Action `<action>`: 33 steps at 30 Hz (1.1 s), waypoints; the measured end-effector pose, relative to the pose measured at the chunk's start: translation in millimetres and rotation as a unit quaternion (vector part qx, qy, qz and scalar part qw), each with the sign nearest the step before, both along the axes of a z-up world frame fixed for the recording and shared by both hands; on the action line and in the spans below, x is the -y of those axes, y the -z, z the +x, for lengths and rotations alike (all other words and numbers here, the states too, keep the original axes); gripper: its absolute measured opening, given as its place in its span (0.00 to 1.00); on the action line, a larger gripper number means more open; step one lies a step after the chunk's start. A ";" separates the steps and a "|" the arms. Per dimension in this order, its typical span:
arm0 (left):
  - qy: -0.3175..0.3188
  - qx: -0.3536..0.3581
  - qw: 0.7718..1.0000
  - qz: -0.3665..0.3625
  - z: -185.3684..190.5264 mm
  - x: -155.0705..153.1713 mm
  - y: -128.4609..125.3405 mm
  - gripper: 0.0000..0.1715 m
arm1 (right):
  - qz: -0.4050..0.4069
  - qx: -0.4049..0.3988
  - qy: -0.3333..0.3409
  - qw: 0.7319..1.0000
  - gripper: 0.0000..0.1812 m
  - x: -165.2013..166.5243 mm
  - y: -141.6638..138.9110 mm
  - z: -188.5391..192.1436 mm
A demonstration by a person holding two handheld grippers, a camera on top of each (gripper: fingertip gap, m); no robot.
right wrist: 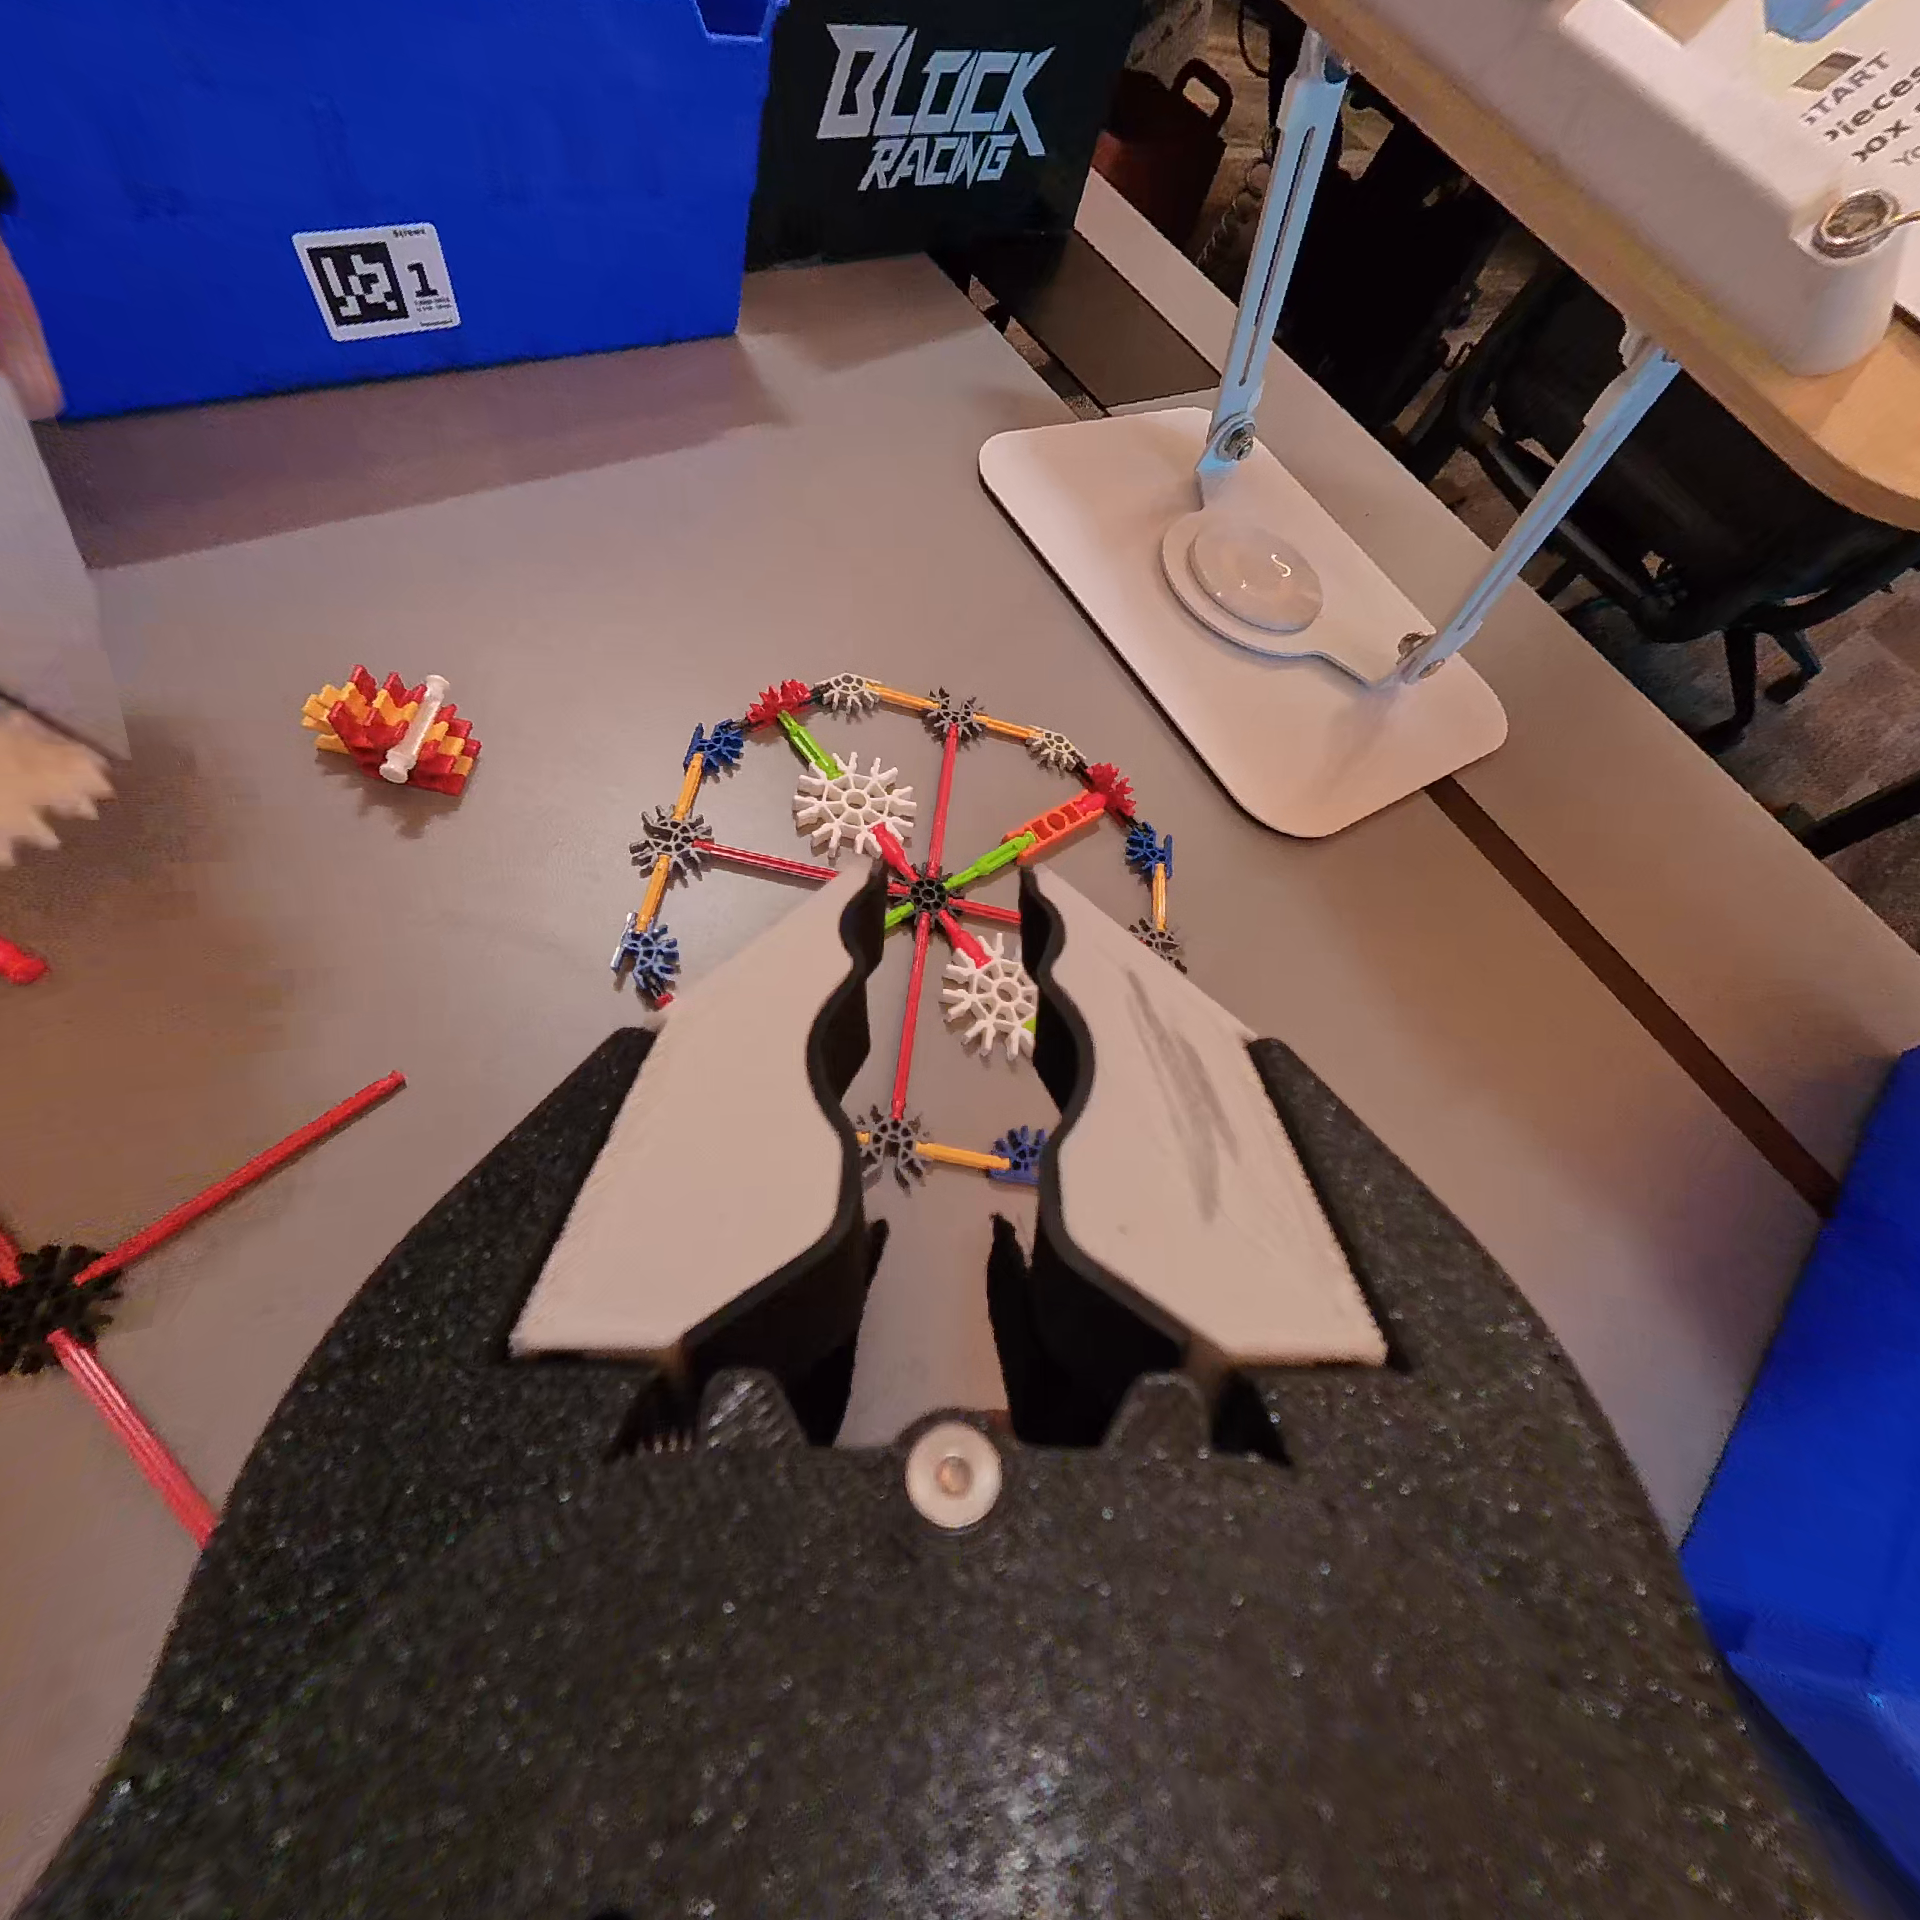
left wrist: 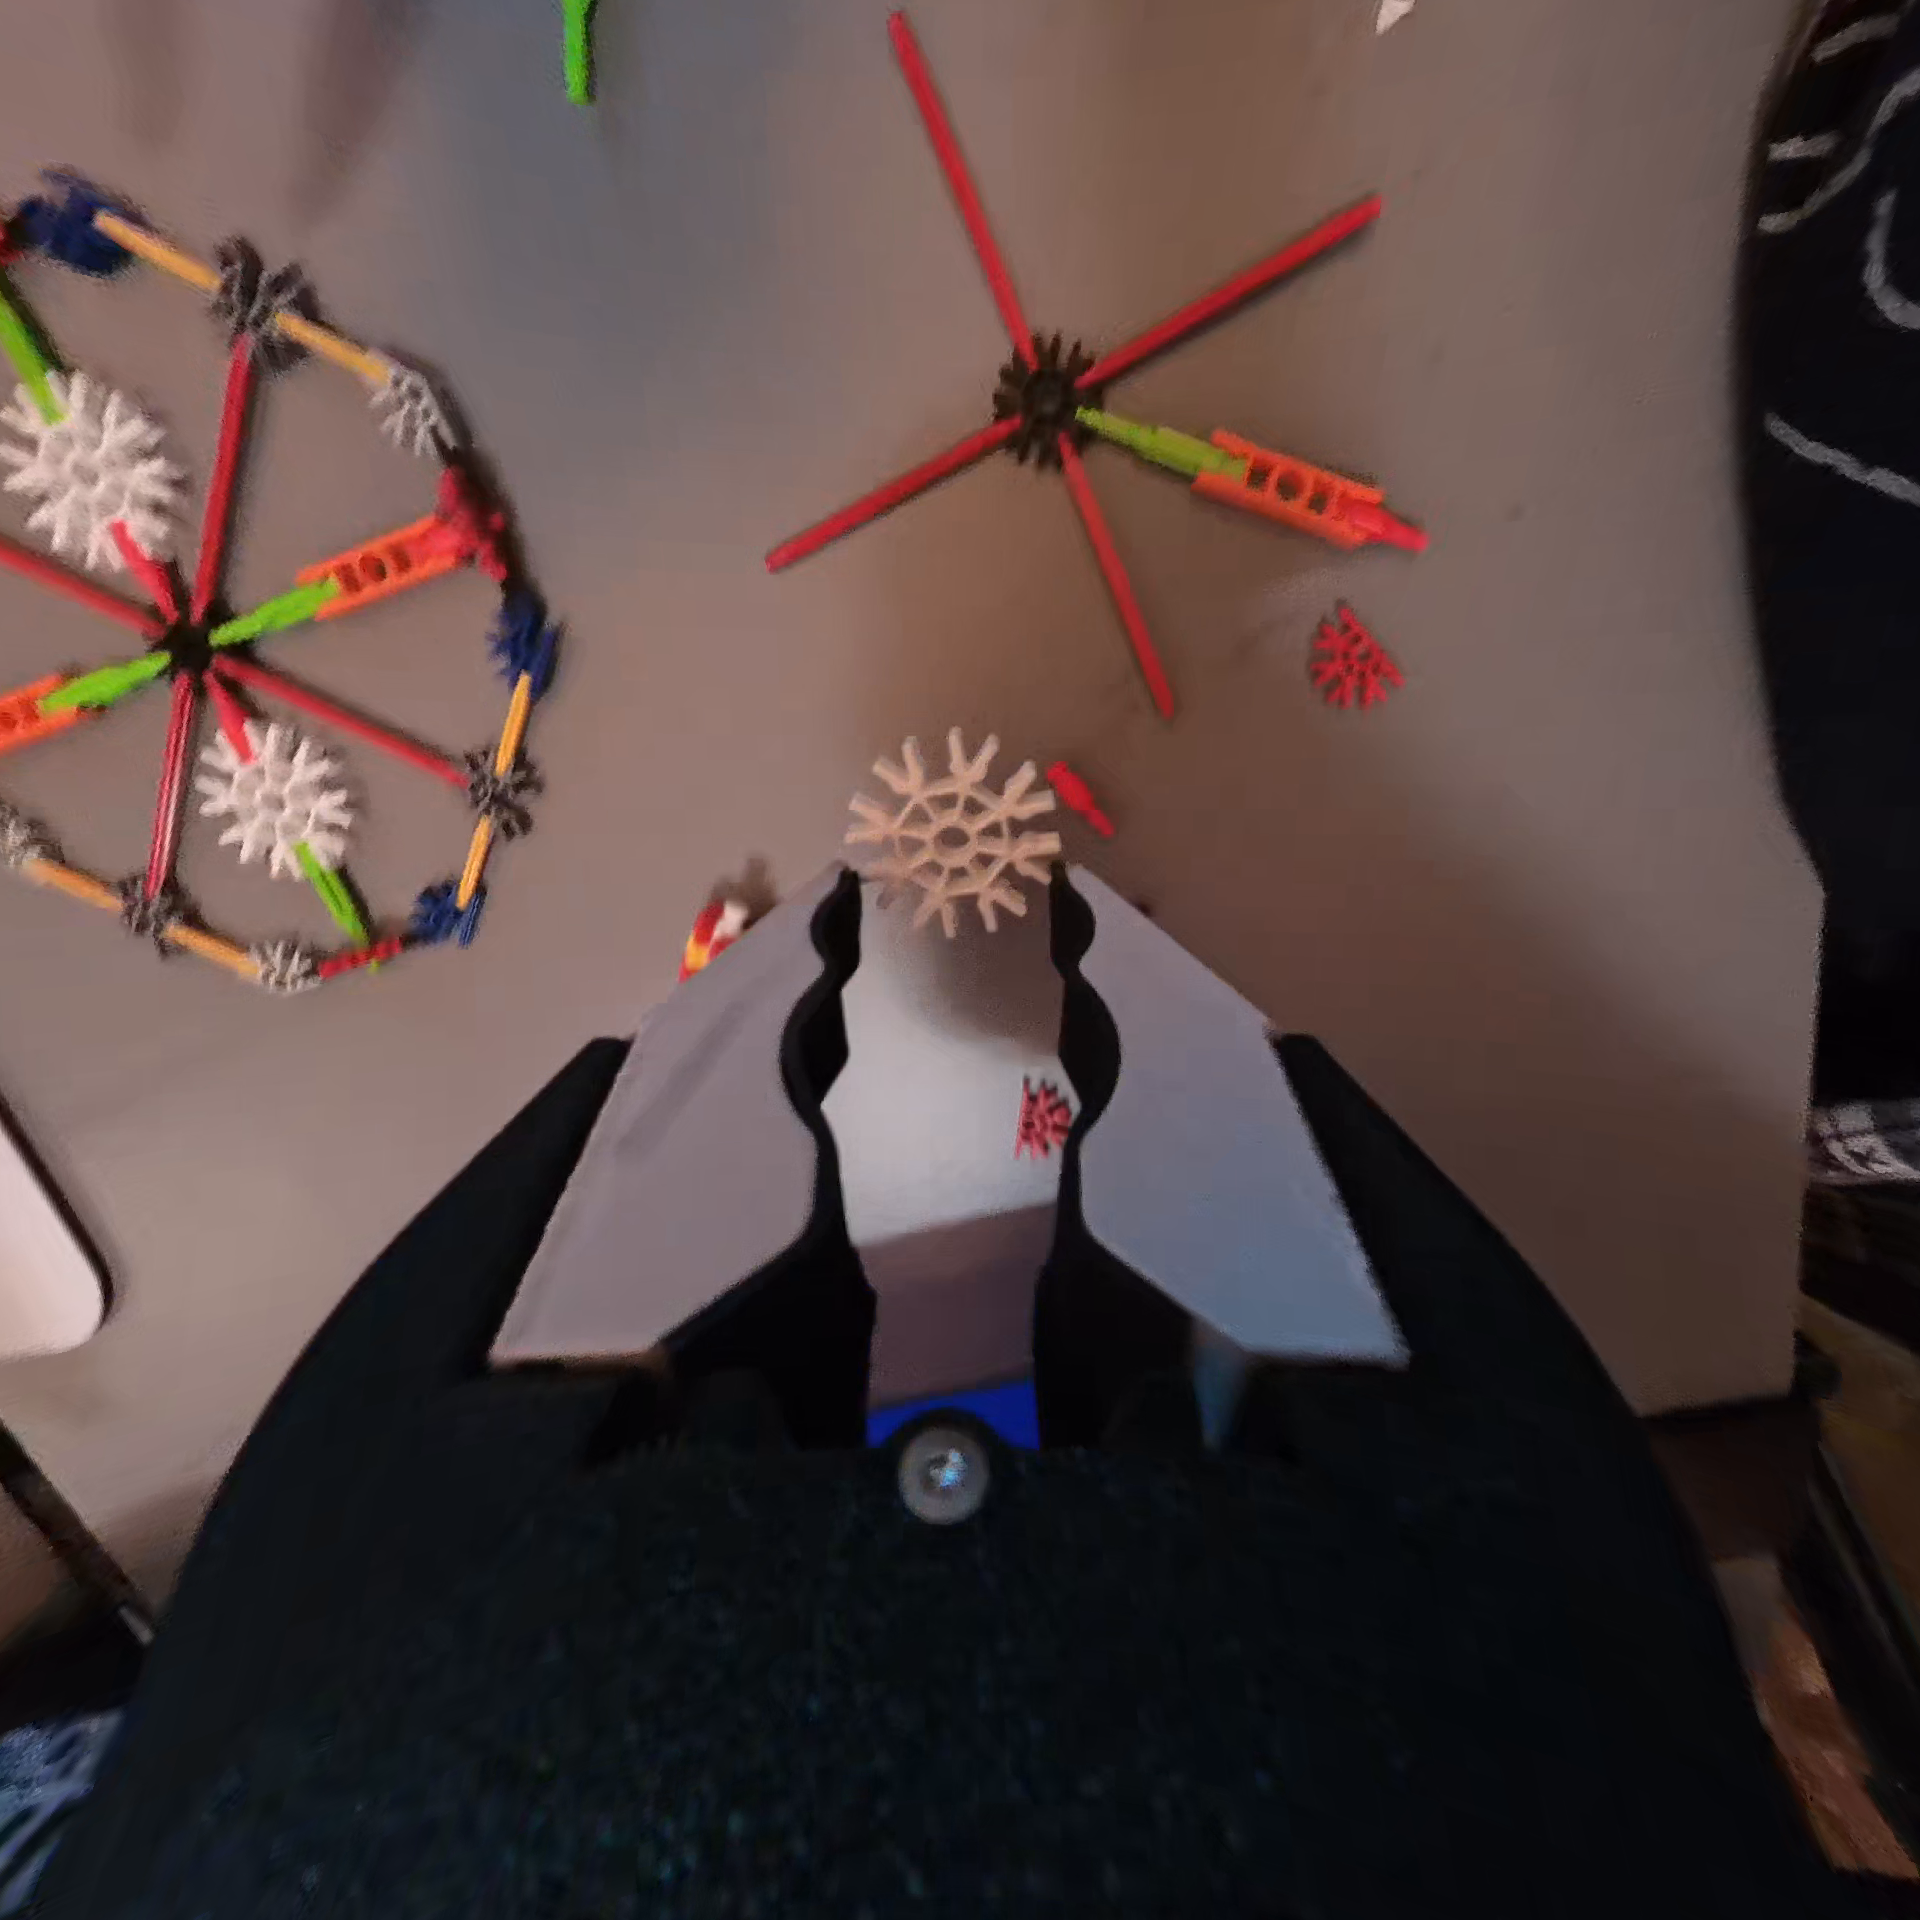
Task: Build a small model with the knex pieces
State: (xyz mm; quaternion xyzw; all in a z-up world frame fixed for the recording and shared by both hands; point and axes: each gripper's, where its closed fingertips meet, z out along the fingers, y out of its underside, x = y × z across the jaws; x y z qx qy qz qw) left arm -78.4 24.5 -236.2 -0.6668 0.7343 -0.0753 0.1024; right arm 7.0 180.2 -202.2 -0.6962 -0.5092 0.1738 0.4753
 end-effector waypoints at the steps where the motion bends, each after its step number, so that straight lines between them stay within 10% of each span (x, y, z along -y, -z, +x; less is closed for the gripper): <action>1: 0.005 -0.006 1.000 0.001 4.4 -0.7 6.5 0.21 | 0.000 0.000 0.000 1.000 0.14 -0.3 -0.1 0.4; 11: -0.017 -0.029 0.999 -0.015 19.1 -10.6 50.3 0.21 | 0.002 -0.002 0.001 1.000 0.14 -0.6 -2.7 1.6; 33: -0.044 0.009 0.999 0.004 8.0 -13.7 39.6 0.25 | 0.007 -0.012 -0.001 1.000 0.13 1.0 -10.7 3.6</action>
